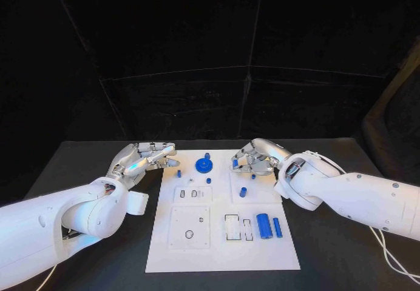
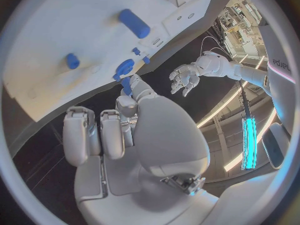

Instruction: Assemble the parts on the task board

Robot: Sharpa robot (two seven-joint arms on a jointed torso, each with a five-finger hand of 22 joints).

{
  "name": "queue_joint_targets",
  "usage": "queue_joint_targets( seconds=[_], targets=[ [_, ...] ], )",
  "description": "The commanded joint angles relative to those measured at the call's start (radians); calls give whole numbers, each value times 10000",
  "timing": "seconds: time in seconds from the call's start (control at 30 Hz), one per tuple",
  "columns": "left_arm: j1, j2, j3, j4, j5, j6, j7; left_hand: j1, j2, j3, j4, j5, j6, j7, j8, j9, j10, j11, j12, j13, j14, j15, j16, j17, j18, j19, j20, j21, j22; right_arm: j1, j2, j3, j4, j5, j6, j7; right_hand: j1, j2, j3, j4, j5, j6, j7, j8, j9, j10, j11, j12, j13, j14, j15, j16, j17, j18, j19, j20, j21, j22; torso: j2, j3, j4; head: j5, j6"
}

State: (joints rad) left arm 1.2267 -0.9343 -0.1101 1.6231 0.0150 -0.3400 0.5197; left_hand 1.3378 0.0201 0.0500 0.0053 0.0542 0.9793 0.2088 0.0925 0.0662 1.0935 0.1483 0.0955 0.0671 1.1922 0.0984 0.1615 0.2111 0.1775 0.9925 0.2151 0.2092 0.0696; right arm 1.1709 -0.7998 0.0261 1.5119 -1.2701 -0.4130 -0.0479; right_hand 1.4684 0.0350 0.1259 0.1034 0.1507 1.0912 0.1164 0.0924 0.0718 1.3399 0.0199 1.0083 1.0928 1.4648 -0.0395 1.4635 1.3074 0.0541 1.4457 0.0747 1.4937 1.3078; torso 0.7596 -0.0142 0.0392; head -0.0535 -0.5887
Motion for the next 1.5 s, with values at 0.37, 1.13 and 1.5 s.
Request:
queue_joint_targets(
  seconds=[0.37, 1.13, 1.5],
  targets=[
    [79, 33, 9, 64, 260, 132, 1, 9, 125, -12, -72, -44, 29, 36, -68, -7, 20, 54, -43, -11, 42, 22, -62, 16, 69, 73, 4, -29, -11, -3, 1466, -100, 145, -2164, 661, -1816, -162, -22, 234, 121, -2, 71, -45, 21, 12, -60, 59, -101, -39, 650, -23, 10, 565, -145, 21, -33, 65, 898, -3, -11, 2, 217, -185],
    [87, 103, 10, 43, 263, 182, -49, 16, 132, -6, -82, -44, 36, 34, -69, -5, 28, 52, -45, -10, 40, 23, -69, 18, 69, 73, 5, -35, -12, -227, 2286, -408, -118, -3045, 1522, -2391, -547, -316, 288, 176, -24, 166, -68, 7, 15, -109, 43, -280, -157, 636, -34, -39, 496, -136, -2, -32, 49, 869, -3, 11, -14, 259, -285],
    [87, 97, 10, 31, 263, 201, -69, 22, 136, 0, -93, -44, 41, 35, -72, -5, 35, 52, -50, -10, 38, 23, -79, 20, 70, 73, 6, -41, -13, -286, 2336, -433, -280, -3231, 1749, -2474, -600, -379, 294, 176, -22, 163, -66, -6, 11, -127, 43, -324, -188, 635, -35, -43, 493, -134, -9, -33, 44, 860, -4, 11, -14, 259, -319]
  ],
)
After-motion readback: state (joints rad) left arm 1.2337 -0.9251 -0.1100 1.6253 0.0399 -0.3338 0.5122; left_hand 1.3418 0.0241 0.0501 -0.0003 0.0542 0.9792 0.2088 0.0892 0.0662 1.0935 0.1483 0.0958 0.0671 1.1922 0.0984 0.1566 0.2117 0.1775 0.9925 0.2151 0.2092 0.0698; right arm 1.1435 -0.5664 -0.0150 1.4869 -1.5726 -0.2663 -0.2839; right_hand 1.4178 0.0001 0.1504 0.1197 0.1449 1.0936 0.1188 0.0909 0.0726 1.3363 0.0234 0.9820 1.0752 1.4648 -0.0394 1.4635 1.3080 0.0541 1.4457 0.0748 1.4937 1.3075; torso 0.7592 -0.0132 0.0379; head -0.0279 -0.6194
